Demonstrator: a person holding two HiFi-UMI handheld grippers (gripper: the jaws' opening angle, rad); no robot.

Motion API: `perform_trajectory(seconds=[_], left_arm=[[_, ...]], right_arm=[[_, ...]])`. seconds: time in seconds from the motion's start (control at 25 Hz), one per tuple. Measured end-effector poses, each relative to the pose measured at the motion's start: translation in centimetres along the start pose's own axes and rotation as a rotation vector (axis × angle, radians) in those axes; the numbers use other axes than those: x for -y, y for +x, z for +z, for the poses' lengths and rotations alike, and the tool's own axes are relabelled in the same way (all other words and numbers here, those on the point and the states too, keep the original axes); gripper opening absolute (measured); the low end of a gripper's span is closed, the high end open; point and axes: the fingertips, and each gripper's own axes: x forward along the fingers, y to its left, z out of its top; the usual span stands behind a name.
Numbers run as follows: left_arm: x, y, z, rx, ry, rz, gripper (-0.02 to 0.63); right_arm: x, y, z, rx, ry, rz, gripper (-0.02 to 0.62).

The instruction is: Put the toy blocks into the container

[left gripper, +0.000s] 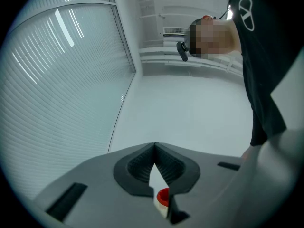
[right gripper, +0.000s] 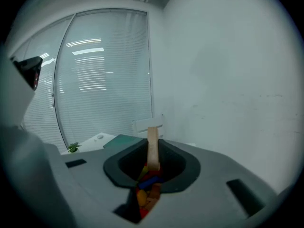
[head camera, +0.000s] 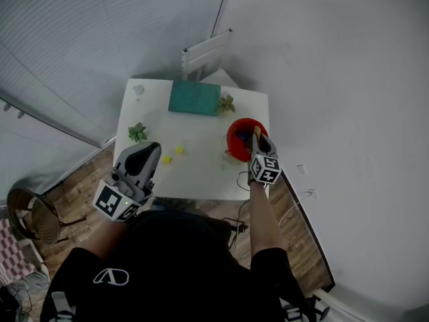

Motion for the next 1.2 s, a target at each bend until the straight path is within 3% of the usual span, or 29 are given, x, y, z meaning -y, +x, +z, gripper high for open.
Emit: perform_trajectory(seconds=[0.2,0.28,0.52,0.76,1.2], left_arm=[[-0.1,-0.2,-0.1,-0.004,-0.003,0.002,0.005],[-0.1,-0.3,-0.1,-0.004,-0.003,-0.001,0.005],[-0.2,-0.6,0.0,-0.009,0.000,0.001,0.005],[-0.4,-0.9,0.1,-0.006,-0.004,0.004,0.005],[-0.6,-1.5,0.4,0.007,0.000,0.011,0.005]], right_arm=[[0.2,0.5,0.0,0.001,-0.003,-0.015,0.083],[0.2,0.6,0.3,0.016,0.012,-0.019,0.237],[-0.4,-0.5,1.8,0.058,-0.004,-0.011,0.222],[-3.6,-3.5,6.7,0.173,-0.023,0.048,0.213],[-15.7,-11.2,16.1,0.388,-0.101,0.319,0.212]])
